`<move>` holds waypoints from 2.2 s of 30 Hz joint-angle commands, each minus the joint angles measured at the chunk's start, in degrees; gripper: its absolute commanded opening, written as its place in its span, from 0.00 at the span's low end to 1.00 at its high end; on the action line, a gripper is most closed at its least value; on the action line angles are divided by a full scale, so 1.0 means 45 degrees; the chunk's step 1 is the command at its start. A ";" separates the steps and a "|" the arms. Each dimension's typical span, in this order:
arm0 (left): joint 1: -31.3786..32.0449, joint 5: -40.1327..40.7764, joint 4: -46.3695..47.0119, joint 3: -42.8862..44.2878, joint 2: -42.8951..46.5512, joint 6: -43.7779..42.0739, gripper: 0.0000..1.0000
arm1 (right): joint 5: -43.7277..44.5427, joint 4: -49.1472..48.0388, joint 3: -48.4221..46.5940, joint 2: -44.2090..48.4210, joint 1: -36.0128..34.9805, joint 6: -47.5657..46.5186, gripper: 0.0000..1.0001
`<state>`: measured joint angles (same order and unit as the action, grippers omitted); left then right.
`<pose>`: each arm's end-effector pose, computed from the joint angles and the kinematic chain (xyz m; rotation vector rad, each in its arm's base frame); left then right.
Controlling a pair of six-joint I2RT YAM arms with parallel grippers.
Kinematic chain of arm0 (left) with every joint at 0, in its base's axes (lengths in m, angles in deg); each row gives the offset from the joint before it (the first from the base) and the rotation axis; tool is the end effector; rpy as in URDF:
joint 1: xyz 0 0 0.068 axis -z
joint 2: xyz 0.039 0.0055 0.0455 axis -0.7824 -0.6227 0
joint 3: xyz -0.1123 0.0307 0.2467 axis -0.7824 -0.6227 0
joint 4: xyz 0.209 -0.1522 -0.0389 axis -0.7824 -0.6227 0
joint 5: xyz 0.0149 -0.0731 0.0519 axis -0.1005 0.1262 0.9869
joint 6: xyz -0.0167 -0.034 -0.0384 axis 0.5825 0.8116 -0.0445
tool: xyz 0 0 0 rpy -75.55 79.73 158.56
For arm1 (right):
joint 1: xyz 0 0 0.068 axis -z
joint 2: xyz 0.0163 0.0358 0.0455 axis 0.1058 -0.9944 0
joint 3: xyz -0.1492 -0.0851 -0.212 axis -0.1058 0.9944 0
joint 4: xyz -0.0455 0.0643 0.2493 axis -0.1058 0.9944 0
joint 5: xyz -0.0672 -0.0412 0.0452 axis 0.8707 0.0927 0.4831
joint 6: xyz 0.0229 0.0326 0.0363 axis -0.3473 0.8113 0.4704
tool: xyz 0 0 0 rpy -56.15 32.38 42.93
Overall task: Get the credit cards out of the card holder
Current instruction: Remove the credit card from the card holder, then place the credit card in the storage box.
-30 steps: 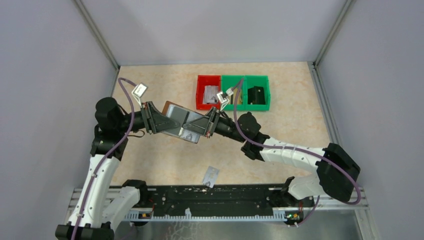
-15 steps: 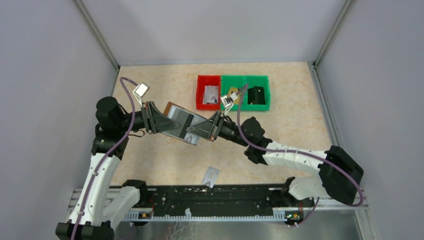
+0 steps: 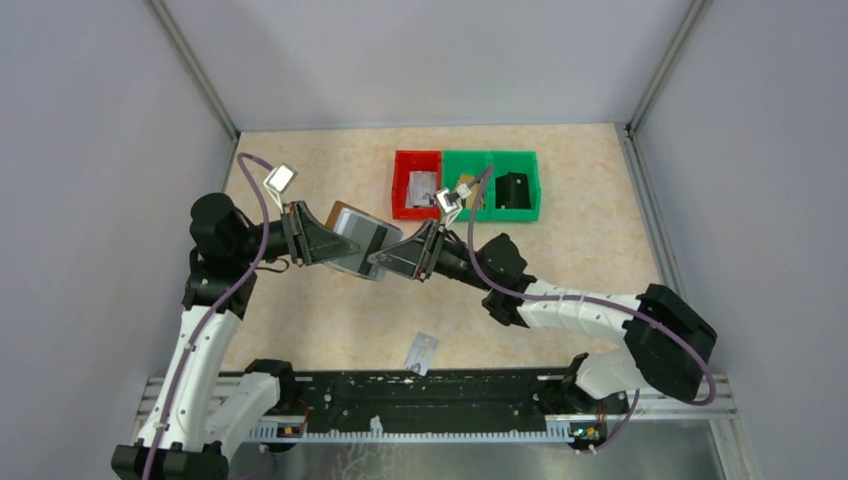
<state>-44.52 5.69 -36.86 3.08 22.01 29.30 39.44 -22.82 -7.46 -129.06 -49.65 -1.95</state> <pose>0.1644 -0.0534 0.3737 0.4021 1.8300 -1.6412 0.1533 0.2443 0.3084 -0.1711 1.5318 2.0131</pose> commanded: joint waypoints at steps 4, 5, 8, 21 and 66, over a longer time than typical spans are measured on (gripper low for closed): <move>0.0074 -0.0576 0.0397 0.0186 0.0388 0.0005 0.00 | 0.0137 -0.0695 -0.1040 -0.0857 -0.0025 0.0405 0.27; 0.0074 -0.0545 0.0368 0.0175 0.0407 -0.0003 0.00 | 0.0129 -0.0801 -0.1039 -0.0874 0.0002 0.0477 0.22; 0.0074 -0.0527 0.0245 0.0245 0.0321 -0.0102 0.00 | 0.0132 -0.1189 -0.0820 -0.0799 0.0223 0.0745 0.04; 0.0055 -0.0518 0.0424 0.1176 -0.0157 0.0101 0.01 | -0.0108 -0.0249 0.1455 0.1510 0.1125 0.0316 0.00; 0.0033 -0.0307 -0.1170 0.1931 0.0085 -0.2184 0.00 | 0.1218 1.8031 -1.0114 -0.4921 1.1196 -1.1551 0.00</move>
<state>-44.72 4.80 -42.69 9.94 21.66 20.27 43.42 58.36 -48.22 -147.27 0.32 -50.87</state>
